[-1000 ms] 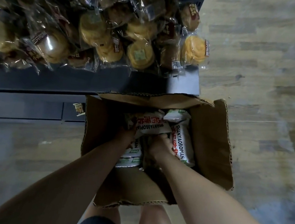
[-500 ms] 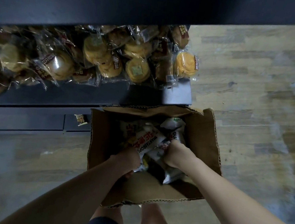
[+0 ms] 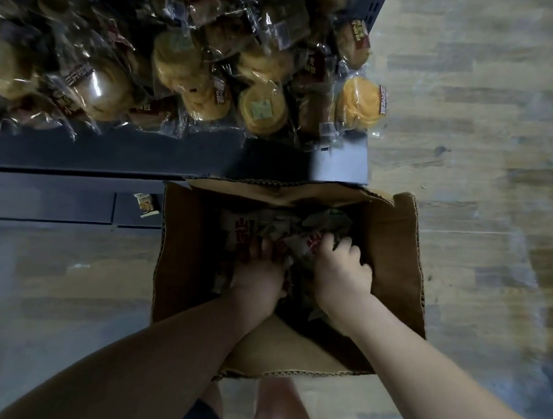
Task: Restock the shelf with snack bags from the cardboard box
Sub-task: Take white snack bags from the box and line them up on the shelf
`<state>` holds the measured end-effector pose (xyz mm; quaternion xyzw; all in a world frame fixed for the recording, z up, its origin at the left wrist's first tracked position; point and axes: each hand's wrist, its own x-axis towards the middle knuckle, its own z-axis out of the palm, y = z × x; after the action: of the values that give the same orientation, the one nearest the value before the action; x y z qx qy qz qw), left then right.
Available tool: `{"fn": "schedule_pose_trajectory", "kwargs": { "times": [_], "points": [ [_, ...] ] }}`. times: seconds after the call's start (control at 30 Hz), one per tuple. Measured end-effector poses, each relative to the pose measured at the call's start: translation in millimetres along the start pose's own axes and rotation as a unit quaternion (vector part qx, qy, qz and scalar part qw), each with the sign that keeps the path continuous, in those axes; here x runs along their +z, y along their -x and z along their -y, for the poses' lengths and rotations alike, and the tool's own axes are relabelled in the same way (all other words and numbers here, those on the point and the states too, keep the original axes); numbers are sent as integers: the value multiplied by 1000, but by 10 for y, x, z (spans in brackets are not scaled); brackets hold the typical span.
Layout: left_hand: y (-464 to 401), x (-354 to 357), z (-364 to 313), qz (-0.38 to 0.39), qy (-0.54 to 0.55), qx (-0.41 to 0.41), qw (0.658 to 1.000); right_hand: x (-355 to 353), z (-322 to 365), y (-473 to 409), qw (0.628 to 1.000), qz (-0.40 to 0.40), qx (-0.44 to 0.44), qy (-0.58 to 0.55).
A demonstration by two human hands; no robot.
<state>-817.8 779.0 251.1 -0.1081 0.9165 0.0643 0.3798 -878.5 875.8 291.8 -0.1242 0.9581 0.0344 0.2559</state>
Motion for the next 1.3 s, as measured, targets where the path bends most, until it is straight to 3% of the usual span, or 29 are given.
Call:
{"fn": "schedule_pose_trajectory", "kwargs": {
  "times": [0.03,0.17,0.47,0.6,0.7,0.8,0.97,1.1,1.3],
  "points": [
    [9,6,-28,-17,-6,-8,1000,32,6,-15,1000,-7,1,16],
    [-49,48,-125,-92,17,-77,993,352,-25,-127,992,111,3,58],
    [-72,140,322,-95,30,-66,993,333,20,-203,987,136,64,-53],
    [-73,144,469,-34,184,-72,980,251,-89,-191,976,127,73,-159],
    [67,25,431,-41,271,-83,958,97,-143,-213,925,159,146,-312],
    [277,-141,389,-26,265,-81,960,-77,-202,-159,868,184,194,-418],
    [802,-567,354,-80,207,-93,971,-414,-387,181,815,193,136,-529],
    [1101,-847,548,-166,177,-44,969,-808,-455,469,792,203,38,-574],
    [1657,-1090,922,-287,210,33,934,-1293,-495,729,753,208,-29,-623]
  ]
}}
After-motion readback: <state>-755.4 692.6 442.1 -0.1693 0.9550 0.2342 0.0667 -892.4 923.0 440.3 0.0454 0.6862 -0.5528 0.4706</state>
